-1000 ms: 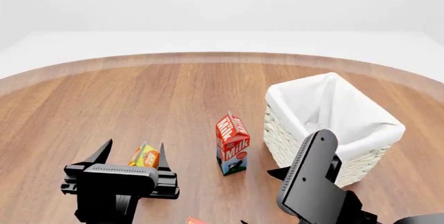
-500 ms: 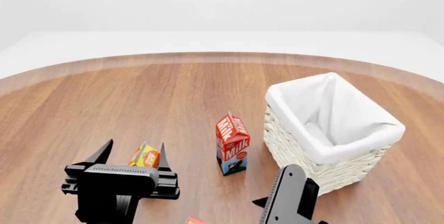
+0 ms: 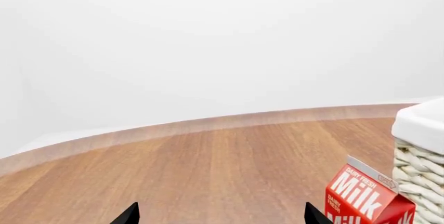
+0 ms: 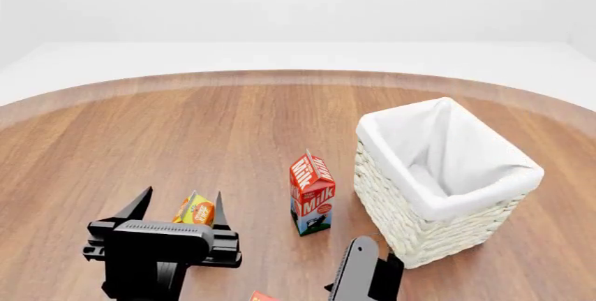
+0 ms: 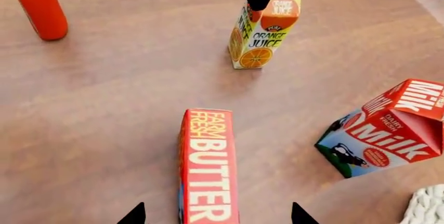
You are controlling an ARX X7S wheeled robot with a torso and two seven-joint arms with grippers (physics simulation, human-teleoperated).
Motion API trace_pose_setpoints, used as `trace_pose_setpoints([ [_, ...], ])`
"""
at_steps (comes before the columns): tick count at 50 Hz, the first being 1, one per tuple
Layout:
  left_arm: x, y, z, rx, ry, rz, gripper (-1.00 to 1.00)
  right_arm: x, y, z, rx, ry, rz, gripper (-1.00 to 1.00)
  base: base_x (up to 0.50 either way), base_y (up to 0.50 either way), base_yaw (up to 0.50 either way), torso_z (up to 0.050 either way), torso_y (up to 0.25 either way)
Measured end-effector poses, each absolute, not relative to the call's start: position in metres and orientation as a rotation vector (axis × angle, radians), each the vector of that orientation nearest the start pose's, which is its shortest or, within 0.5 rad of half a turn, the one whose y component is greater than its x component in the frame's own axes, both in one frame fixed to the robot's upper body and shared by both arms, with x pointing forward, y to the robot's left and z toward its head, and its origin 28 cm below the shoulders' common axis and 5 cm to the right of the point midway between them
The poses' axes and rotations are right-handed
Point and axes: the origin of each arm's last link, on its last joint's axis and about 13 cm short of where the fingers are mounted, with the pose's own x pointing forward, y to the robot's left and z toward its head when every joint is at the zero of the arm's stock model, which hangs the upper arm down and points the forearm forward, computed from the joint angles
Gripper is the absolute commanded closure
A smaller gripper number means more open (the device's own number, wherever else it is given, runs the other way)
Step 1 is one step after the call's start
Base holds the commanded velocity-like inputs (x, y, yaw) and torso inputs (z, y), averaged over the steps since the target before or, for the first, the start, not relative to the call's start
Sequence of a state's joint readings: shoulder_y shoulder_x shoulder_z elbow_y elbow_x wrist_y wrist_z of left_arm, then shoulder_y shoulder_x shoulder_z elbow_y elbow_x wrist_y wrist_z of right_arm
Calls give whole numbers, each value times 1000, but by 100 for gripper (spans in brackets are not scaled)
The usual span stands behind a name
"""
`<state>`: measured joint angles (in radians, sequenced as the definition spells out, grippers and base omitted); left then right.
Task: Pick up the cream cheese box and the butter, and put them in the basket.
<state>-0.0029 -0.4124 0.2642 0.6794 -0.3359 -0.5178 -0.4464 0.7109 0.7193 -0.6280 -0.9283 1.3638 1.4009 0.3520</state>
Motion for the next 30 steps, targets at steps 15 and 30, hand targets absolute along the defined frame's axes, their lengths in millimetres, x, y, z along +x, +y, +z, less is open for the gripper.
trace_pose_setpoints([
  [15,178,209,108,96,-54,-18,-100,162,-96,154,-619,556,993,-100,0,0,0,0,0],
  [30,178,209,108,96,-53,-20,-100,171,-93,143,-622,590,984,-100,0,0,0,0,0],
])
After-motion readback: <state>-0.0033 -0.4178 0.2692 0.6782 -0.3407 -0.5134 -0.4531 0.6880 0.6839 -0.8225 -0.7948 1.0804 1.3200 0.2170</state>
